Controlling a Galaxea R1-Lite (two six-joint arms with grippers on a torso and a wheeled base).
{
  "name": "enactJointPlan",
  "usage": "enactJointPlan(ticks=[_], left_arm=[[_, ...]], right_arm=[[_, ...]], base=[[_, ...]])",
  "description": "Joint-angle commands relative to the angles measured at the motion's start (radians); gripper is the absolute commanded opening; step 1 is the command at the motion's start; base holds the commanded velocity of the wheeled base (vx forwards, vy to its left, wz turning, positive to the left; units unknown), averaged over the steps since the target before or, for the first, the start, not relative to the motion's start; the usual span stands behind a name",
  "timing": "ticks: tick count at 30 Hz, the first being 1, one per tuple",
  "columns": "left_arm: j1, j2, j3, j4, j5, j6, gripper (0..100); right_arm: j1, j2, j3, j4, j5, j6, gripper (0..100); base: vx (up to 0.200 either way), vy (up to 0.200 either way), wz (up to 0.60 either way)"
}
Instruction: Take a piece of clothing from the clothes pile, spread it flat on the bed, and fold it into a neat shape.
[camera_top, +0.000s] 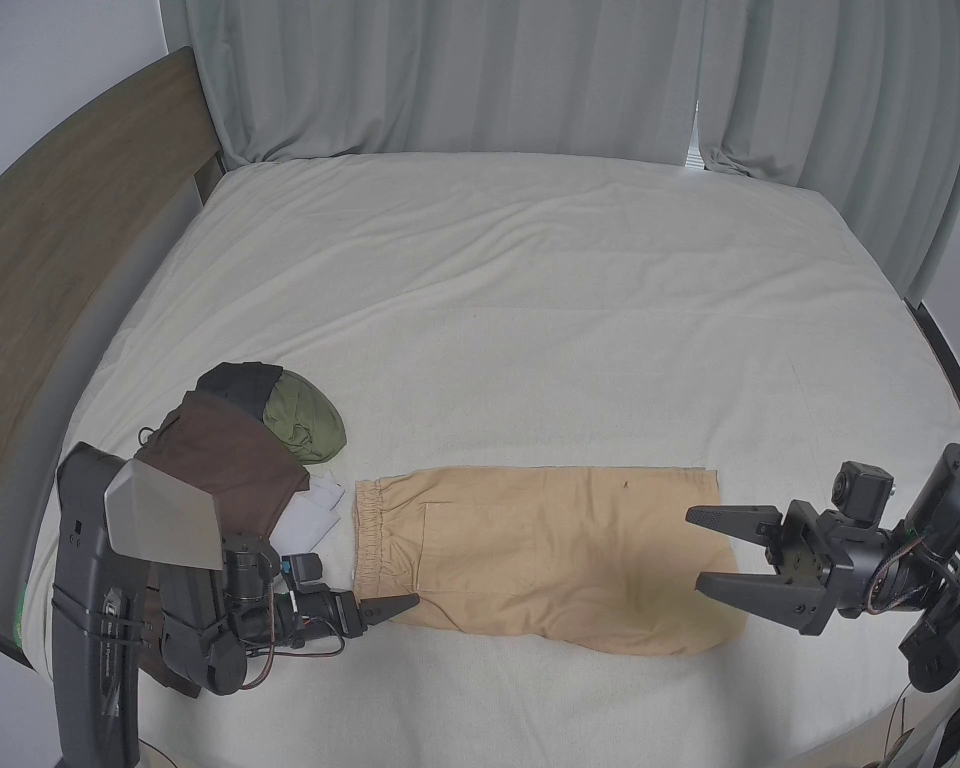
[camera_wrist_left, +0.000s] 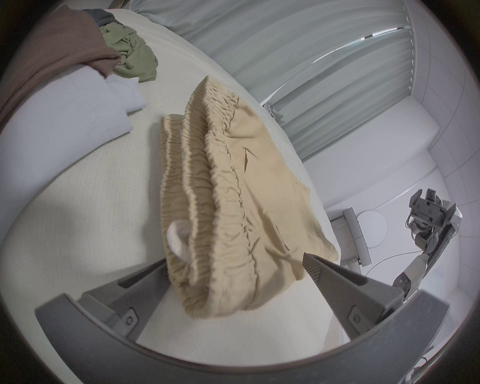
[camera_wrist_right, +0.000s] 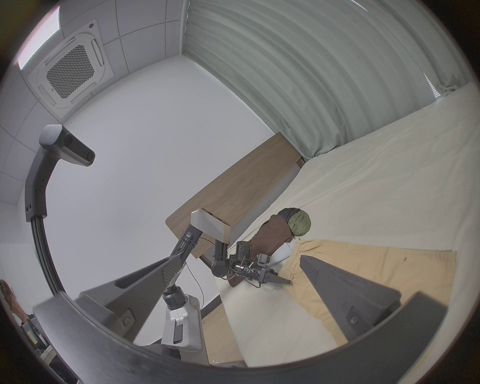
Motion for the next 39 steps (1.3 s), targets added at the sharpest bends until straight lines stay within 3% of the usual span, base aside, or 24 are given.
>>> enactJointPlan(ticks=[1,14,28,29,39], left_arm=[[-0.020,0.011,-0.052,0.000,0.004,-0.035,100],[-0.020,0.031,-0.155,0.000,0.047,-0.062,100],[-0.023,0.049,-0.170,0.000,0.069,-0.081,100],[-0.023,0.051,-0.172,0.000,0.075,-0.081,0],[-0.017,0.037,-0.160,-0.001,0.057,-0.085,0]], right_arm=[[0.000,0.000,0.004,-0.001,0.000,-0.001,100],[0.003,-0.002,0.010,-0.002,0.000,-0.001,100],[0.009,0.000,0.010,-0.002,0.000,-0.001,100],[0.009,0.000,0.010,-0.002,0.000,-0.001,100],[0.011,0.003,0.018,-0.002,0.000,-0.003,100]], base=[[0.000,0.000,0.00],[0.000,0.000,0.00],[0.000,0.000,0.00],[0.000,0.000,0.00],[0.000,0.000,0.00]])
